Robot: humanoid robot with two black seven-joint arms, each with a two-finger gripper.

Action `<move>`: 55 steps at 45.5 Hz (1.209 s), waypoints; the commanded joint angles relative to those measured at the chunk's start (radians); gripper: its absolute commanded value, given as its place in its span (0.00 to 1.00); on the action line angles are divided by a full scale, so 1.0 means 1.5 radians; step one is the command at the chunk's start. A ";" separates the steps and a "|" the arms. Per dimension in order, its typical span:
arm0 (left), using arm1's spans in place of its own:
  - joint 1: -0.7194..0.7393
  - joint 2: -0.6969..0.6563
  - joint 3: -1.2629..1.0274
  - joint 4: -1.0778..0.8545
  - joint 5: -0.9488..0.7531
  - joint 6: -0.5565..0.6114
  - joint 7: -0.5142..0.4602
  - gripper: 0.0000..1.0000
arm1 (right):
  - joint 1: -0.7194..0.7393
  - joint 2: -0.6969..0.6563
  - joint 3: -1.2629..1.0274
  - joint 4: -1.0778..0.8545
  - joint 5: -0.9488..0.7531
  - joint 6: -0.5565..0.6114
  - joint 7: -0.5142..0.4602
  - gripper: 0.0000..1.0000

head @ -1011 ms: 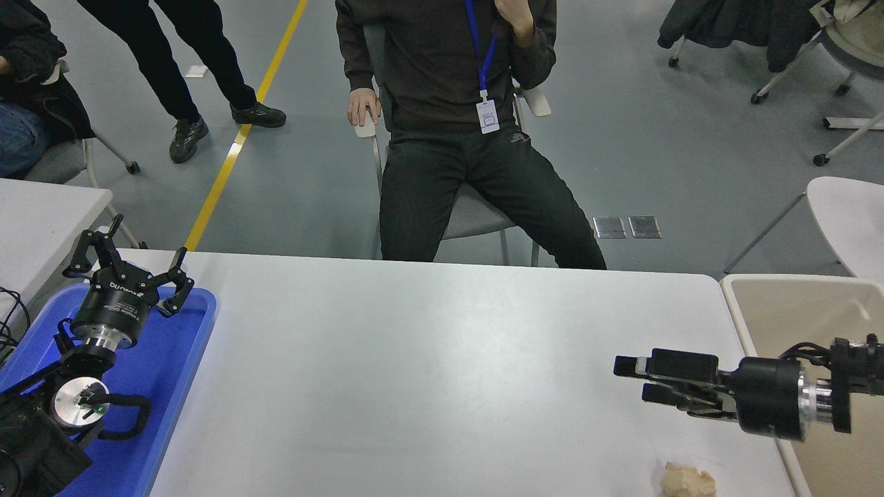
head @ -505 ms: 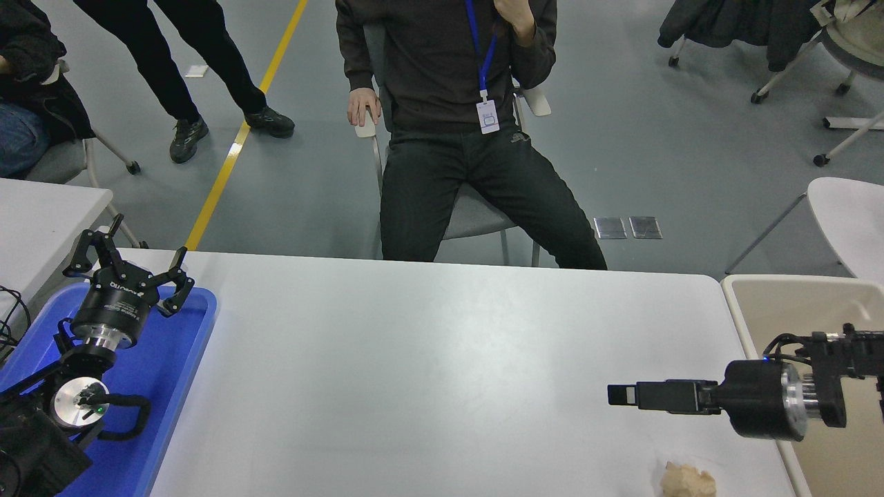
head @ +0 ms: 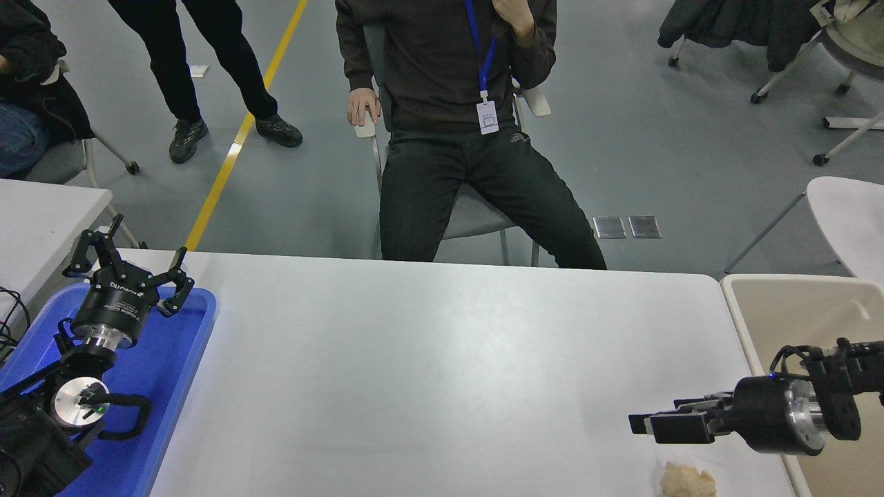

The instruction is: Clean the table surface

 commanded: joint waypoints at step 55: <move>0.000 0.000 0.000 0.000 0.000 0.000 0.000 1.00 | -0.039 0.005 -0.222 -0.095 -0.127 -0.325 -0.016 1.00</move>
